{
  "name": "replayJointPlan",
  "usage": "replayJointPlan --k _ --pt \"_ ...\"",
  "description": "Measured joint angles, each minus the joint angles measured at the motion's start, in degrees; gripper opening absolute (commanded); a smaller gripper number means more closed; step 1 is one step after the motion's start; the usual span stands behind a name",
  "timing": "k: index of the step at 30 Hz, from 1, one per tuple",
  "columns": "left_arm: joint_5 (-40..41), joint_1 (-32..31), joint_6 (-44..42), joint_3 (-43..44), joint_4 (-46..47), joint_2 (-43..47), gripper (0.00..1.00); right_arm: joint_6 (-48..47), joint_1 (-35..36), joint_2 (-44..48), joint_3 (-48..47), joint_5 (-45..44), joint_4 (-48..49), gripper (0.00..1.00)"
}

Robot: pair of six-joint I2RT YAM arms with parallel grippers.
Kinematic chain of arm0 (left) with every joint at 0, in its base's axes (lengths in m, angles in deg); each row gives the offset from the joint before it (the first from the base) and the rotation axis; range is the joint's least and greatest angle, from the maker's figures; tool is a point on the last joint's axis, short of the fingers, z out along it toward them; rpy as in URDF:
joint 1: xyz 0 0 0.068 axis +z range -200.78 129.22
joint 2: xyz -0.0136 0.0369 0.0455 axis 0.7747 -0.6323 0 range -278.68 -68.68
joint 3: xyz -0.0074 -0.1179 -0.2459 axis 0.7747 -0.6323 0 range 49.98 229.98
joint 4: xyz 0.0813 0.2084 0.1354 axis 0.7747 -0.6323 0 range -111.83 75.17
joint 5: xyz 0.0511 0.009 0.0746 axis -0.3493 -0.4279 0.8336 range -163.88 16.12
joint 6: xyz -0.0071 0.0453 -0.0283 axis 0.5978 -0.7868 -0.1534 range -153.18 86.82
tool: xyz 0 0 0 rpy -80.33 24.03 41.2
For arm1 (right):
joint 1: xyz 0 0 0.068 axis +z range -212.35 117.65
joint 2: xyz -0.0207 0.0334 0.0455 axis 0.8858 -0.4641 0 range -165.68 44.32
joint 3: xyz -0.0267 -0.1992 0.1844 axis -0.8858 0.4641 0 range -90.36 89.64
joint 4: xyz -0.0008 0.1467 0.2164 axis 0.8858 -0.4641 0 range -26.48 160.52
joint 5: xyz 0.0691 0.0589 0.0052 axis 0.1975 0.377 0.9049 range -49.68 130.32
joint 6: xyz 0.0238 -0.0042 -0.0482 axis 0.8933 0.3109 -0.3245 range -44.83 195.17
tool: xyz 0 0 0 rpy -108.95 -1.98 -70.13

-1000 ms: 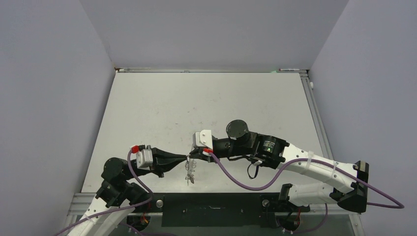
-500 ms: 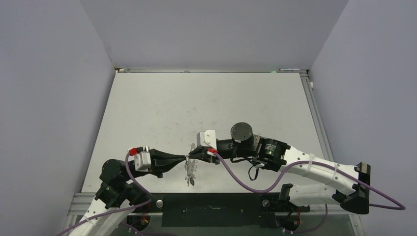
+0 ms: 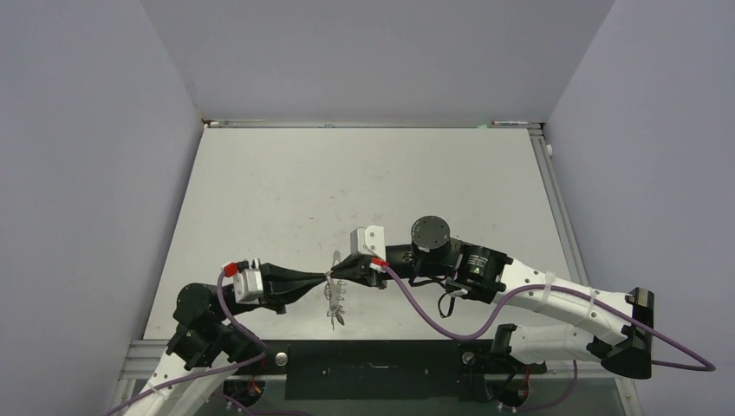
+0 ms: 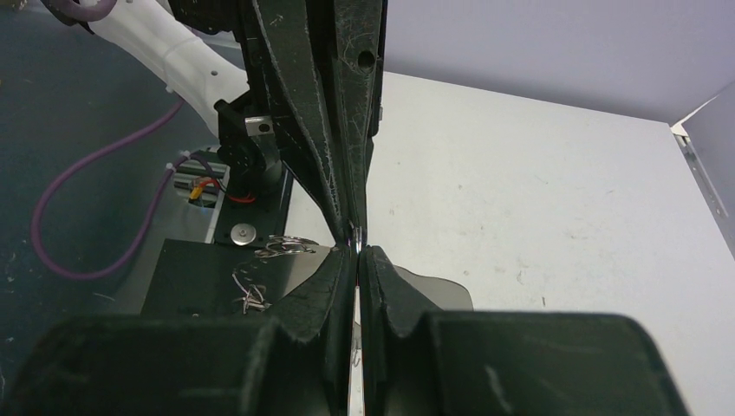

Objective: Put the keys on the keyring

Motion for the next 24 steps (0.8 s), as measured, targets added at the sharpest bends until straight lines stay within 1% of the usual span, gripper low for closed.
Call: replayJointPlan --k 1,2,3,4,6,11,16,19,24 --pt "0.07 0.13 0.02 0.00 0.09 0.11 0.33 0.15 0.00 0.00 0.00 0.09 0.15 0.05" --pt "0.20 0.22 0.07 -0.02 0.17 0.28 0.46 0.22 0.00 0.00 0.02 0.13 0.42 0.05" --pt "0.28 0.28 0.07 -0.09 0.31 0.52 0.52 0.33 0.00 0.00 0.04 0.22 0.87 0.05" --pt "0.42 0.42 0.35 -0.17 0.35 0.81 0.54 0.37 0.00 0.02 0.13 0.31 1.40 0.05" --pt "0.74 0.70 1.36 -0.68 0.83 1.66 0.55 0.55 0.00 0.11 0.52 0.52 2.29 0.05" --pt "0.79 1.31 2.29 -1.51 2.05 3.80 0.49 1.53 0.00 0.13 2.16 0.90 4.42 0.05" --pt "0.87 2.01 2.84 -1.57 3.17 4.57 0.49 2.45 0.00 0.24 4.02 0.39 5.86 0.05" --pt "1.53 2.19 2.73 -1.57 3.15 4.59 0.56 2.62 0.00 1.25 5.46 -0.76 6.03 0.05" --pt "3.43 2.40 2.80 -2.03 3.23 4.92 0.75 2.75 0.00 3.87 7.74 -3.26 6.03 0.05"
